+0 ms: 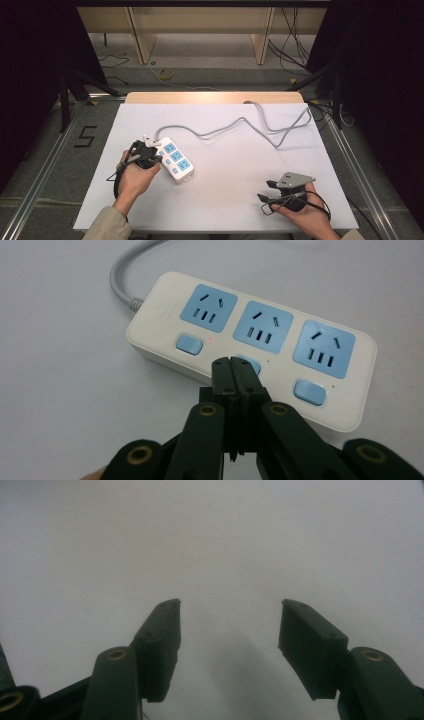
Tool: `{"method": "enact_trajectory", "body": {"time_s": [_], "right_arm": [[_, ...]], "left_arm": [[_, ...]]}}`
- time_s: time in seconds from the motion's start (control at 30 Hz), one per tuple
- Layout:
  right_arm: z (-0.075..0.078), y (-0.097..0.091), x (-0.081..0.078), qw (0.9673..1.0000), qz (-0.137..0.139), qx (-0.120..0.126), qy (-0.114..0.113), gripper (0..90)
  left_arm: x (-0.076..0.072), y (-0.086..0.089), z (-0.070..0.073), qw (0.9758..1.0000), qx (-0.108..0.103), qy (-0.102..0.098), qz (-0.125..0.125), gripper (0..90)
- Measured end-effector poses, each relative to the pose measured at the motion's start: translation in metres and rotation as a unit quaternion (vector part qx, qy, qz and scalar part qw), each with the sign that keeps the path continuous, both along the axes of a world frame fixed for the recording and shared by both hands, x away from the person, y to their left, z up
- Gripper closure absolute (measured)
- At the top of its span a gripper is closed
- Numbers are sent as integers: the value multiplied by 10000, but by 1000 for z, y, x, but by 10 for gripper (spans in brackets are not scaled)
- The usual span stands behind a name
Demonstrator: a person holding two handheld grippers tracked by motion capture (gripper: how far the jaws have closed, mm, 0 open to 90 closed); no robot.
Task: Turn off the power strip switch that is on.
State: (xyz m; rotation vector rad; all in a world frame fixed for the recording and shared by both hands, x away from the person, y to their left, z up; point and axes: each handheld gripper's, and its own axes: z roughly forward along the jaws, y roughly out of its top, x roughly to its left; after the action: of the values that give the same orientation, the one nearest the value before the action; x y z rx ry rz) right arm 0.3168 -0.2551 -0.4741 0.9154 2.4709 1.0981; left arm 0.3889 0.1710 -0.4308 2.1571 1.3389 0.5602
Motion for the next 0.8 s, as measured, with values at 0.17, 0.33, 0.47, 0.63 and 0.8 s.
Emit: {"method": "enact_trajectory", "body": {"time_s": [0.17, 0.33, 0.47, 0.63, 0.8], "right_arm": [[0, 0, 0, 10000, 2, -5, 4, 428], [0, 0, 0, 10000, -6, -12, -5, 427], [0, 0, 0, 10000, -3, -12, -2, 427], [0, 0, 0, 10000, -5, -12, -1, 427], [0, 0, 0, 10000, -4, -14, -1, 426]], "left_arm": [[4, 1, 1, 10000, 24, 22, 24, 897], [8, 0, 2, 10000, 41, 70, 57, 897], [11, -1, 2, 9999, 64, 88, 60, 897], [14, -2, 2, 9999, 77, 71, 95, 897], [19, -3, 2, 9999, 105, 83, 90, 897]]}}
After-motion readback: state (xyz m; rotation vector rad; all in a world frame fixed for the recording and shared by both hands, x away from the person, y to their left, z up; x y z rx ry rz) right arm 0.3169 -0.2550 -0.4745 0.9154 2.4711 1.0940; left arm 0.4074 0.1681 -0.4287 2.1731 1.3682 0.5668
